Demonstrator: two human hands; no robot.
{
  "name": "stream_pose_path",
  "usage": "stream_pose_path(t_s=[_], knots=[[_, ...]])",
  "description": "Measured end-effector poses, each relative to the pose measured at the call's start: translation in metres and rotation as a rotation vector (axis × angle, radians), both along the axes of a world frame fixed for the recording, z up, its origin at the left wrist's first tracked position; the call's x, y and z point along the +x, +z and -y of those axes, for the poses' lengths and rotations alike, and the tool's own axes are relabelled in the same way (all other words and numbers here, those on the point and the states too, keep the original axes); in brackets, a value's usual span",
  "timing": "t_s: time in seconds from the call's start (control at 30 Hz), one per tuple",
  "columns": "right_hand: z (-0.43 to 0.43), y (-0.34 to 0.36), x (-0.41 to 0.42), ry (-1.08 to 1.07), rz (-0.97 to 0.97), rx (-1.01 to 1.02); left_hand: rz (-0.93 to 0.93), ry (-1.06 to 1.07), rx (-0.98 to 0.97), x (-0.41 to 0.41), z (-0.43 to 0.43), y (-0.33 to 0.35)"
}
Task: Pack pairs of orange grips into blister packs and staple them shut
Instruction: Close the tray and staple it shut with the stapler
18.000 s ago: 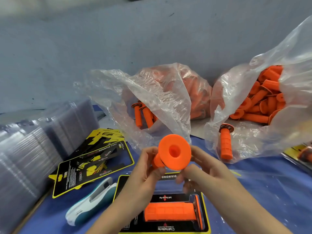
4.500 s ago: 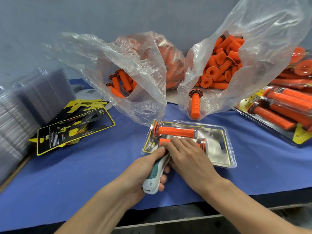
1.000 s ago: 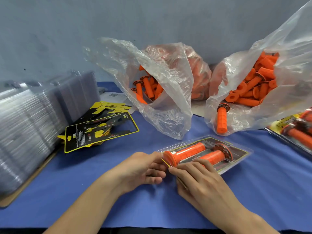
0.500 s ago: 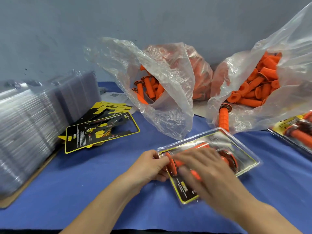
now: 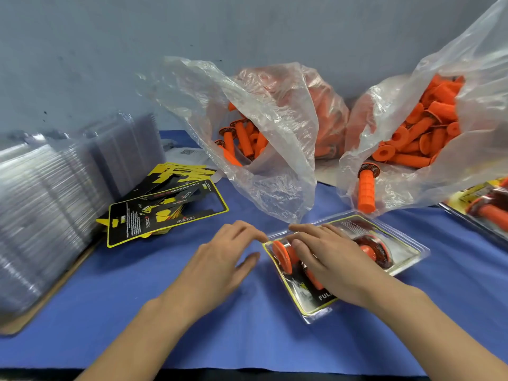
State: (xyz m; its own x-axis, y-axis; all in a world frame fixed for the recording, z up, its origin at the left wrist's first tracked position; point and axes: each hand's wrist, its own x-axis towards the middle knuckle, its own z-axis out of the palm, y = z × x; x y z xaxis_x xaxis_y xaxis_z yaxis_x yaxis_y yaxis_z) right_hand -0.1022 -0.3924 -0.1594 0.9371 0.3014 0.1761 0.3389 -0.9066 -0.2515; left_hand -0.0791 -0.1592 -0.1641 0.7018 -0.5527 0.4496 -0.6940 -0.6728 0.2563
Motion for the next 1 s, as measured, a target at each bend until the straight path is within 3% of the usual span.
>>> stream_pose_path(t_s=[0.07,0.3,0.4,0.5,0.7,1.0], knots=[[0.001,0.001,0.0,0.035,0.008,0.022,0.12,-0.126,0.079,0.002,0.005,-0.005],[0.008,0.008,-0.006,0.083,0.028,0.034,0.434,-0.207,0.119,0.005,0.022,-0.014],[-0.001,0.013,-0.025,0.064,0.182,0.022,0.508,-0.198,0.152,0.004,0.025,-0.015],[-0.022,0.008,-0.055,-0.018,0.398,-0.023,0.497,-0.174,0.154,0.002,0.025,-0.012],[-0.026,-0.009,-0.071,-0.155,0.413,-0.305,0.449,-0.196,0.048,-0.008,0.029,-0.017],[-0.021,-0.016,-0.073,-0.19,0.516,-0.228,0.287,-0.161,0.032,-0.014,0.019,-0.012]])
